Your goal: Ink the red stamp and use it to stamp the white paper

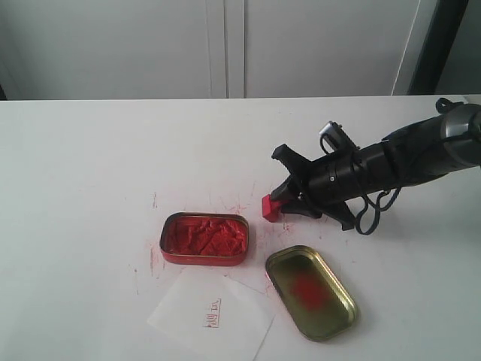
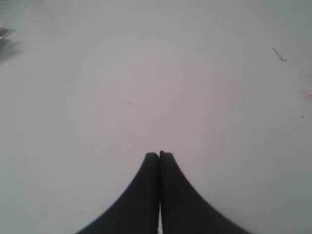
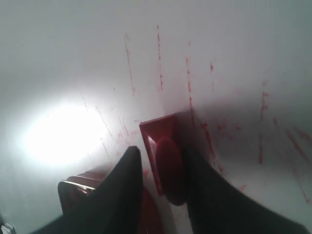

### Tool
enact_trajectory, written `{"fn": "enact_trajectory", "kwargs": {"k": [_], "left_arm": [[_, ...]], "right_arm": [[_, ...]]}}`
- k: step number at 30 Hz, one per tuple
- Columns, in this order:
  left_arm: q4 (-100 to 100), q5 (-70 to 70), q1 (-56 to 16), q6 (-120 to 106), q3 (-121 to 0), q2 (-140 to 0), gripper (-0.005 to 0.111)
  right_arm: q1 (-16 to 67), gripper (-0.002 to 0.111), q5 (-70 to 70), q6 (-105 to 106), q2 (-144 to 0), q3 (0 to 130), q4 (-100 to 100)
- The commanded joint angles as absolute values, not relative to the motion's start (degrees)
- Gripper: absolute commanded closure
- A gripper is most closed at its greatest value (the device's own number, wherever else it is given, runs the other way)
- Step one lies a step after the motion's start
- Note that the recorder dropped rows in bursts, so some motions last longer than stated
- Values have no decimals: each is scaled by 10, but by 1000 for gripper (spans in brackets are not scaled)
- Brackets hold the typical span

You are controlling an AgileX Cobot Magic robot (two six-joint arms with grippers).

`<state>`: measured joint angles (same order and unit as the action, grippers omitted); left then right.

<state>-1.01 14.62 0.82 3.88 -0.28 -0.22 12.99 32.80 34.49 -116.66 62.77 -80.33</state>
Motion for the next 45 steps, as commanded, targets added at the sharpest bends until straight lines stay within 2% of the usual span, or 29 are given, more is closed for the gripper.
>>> {"fn": "enact_trajectory", "kwargs": {"k": [1, 8, 21, 24, 30, 45], "left_arm": [[-9, 147, 9, 40, 0, 0, 107], [-9, 147, 9, 40, 0, 0, 107], [-9, 147, 9, 40, 0, 0, 107], [-9, 147, 9, 40, 0, 0, 107], [-9, 147, 9, 40, 0, 0, 107], [-9, 147, 9, 40, 0, 0, 107]], "right_arm": [[126, 76, 319, 336, -1166, 626, -796], [125, 76, 271, 264, -1143, 623, -735], [125, 78, 185, 264, -1071, 549, -728], [125, 83, 187, 267, -1055, 537, -712], [125, 108, 210, 268, -1015, 524, -631], [125, 108, 358, 238, -921, 524, -452]]}}
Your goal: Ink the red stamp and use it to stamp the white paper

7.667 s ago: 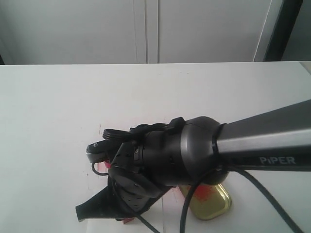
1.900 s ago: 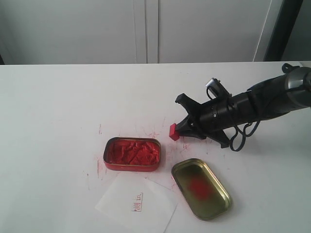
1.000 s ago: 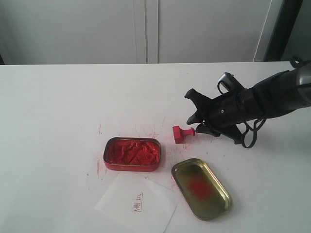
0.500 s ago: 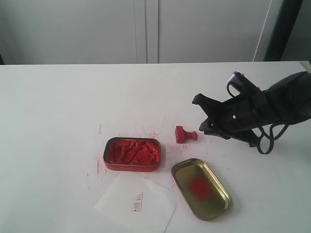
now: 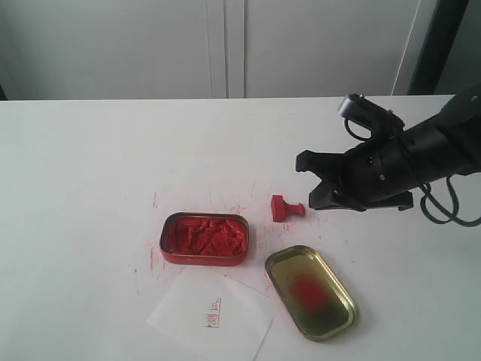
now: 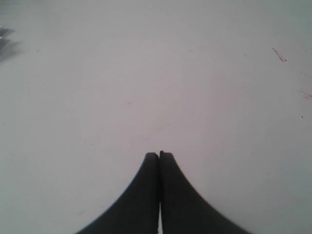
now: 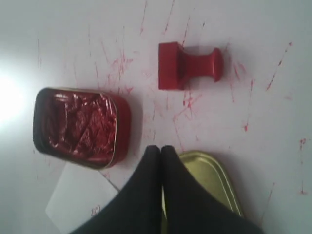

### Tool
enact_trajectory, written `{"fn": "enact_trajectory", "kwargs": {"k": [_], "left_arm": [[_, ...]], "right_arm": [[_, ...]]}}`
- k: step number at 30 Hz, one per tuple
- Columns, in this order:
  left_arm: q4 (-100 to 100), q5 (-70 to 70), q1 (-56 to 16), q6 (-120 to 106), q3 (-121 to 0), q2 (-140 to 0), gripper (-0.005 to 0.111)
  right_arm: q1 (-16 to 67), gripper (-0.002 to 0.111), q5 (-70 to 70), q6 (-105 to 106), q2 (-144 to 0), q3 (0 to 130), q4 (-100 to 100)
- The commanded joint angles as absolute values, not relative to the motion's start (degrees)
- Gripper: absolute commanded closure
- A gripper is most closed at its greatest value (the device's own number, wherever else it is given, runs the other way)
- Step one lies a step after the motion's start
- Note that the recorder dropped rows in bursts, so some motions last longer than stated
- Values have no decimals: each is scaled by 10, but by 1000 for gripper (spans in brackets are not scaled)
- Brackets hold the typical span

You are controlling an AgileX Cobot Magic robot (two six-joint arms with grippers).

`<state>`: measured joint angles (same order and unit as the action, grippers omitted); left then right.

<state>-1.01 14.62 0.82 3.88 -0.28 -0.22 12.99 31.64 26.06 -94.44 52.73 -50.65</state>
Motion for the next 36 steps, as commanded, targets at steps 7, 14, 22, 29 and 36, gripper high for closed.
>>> {"fn": "enact_trajectory", "kwargs": {"k": [7, 14, 22, 29, 36], "left_arm": [[-9, 147, 9, 40, 0, 0, 107], [-9, 147, 9, 40, 0, 0, 107], [-9, 147, 9, 40, 0, 0, 107], [-9, 147, 9, 40, 0, 0, 107], [-9, 147, 9, 40, 0, 0, 107]], "right_arm": [[125, 108, 407, 159, -877, 524, -305], [125, 108, 479, 100, -834, 524, -159], [125, 108, 526, 15, -828, 524, -44], [125, 108, 529, -43, -828, 524, -19], [125, 108, 552, -103, -828, 524, 41]]}}
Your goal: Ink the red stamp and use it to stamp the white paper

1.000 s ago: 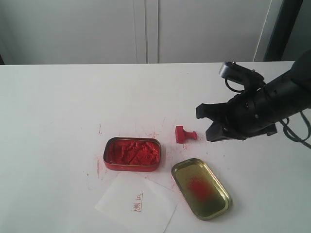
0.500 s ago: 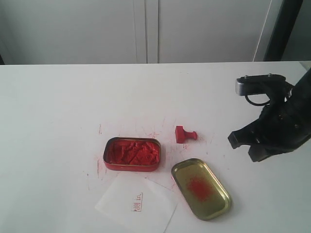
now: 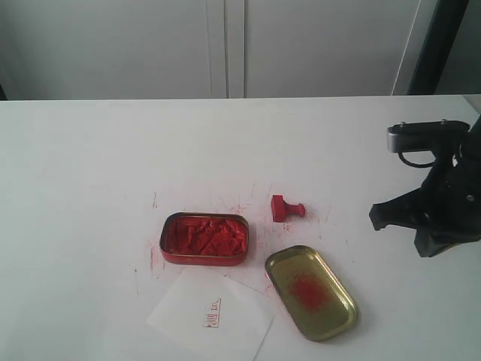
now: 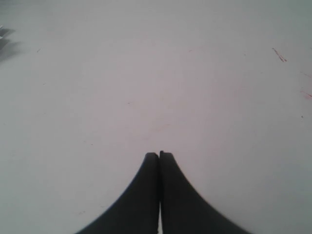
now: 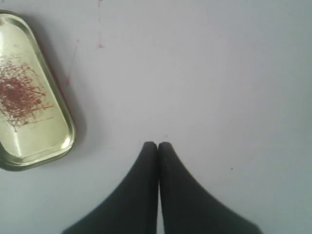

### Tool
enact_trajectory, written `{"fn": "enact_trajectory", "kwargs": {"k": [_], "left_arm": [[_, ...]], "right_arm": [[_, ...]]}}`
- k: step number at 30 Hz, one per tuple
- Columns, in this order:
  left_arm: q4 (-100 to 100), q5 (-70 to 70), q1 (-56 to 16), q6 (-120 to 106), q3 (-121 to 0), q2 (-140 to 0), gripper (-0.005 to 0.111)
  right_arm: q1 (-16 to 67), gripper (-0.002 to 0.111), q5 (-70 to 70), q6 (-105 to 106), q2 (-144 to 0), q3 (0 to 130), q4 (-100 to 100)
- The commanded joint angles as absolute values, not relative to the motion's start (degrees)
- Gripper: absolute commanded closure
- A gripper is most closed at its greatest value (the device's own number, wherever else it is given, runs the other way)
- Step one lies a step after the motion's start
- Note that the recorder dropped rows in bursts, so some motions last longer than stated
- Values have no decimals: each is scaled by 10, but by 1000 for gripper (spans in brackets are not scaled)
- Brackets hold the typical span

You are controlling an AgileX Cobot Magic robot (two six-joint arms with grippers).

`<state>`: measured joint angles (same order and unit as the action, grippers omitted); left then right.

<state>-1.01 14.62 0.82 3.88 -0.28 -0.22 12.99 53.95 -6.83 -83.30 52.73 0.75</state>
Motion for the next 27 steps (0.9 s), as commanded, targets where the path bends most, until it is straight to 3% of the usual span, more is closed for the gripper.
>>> {"fn": "enact_trajectory", "kwargs": {"k": [1, 14, 27], "left_arm": [[-9, 147, 9, 40, 0, 0, 107], [-9, 147, 9, 40, 0, 0, 107], [-9, 147, 9, 40, 0, 0, 107]], "right_arm": [[125, 108, 552, -111, -827, 524, 44], [44, 108, 571, -62, -761, 524, 14], [21, 108, 599, 0, -713, 506, -45]]}}
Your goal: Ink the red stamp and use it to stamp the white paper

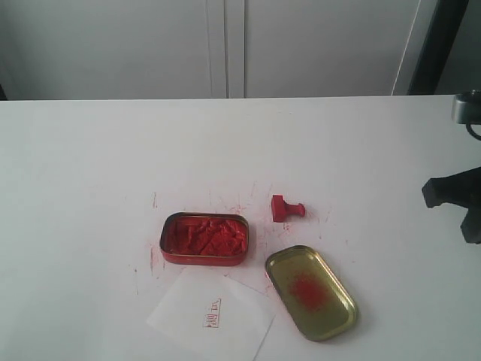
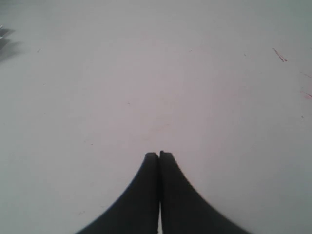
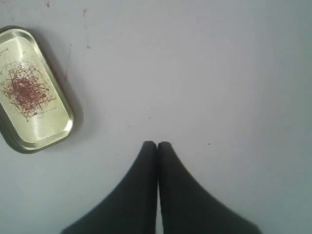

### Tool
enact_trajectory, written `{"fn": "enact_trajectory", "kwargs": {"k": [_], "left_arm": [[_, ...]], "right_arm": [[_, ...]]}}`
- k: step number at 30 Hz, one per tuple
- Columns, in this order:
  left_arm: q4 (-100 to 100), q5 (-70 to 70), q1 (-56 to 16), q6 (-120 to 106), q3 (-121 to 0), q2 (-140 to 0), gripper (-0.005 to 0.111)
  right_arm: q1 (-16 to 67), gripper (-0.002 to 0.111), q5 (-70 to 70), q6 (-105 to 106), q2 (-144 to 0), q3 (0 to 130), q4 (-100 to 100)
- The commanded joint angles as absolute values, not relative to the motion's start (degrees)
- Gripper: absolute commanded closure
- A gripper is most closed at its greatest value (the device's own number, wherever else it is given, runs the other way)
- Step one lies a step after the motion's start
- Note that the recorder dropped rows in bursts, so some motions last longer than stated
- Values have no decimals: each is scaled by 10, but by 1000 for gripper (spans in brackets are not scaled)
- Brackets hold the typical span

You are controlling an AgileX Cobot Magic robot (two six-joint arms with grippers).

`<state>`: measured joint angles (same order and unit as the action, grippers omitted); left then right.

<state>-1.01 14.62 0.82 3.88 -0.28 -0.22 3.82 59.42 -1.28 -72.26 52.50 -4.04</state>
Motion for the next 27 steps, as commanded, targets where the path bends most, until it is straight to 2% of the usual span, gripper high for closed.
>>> {"fn": "enact_trajectory", "kwargs": {"k": [1, 22, 27], "left_arm": [[-9, 147, 9, 40, 0, 0, 107], [-9, 147, 9, 40, 0, 0, 107], [-9, 147, 9, 40, 0, 0, 107]], "right_arm": [[11, 108, 599, 5, -709, 499, -45], [0, 108, 596, 15, -548, 483, -54], [0, 108, 579, 14, -478, 443, -40]]}}
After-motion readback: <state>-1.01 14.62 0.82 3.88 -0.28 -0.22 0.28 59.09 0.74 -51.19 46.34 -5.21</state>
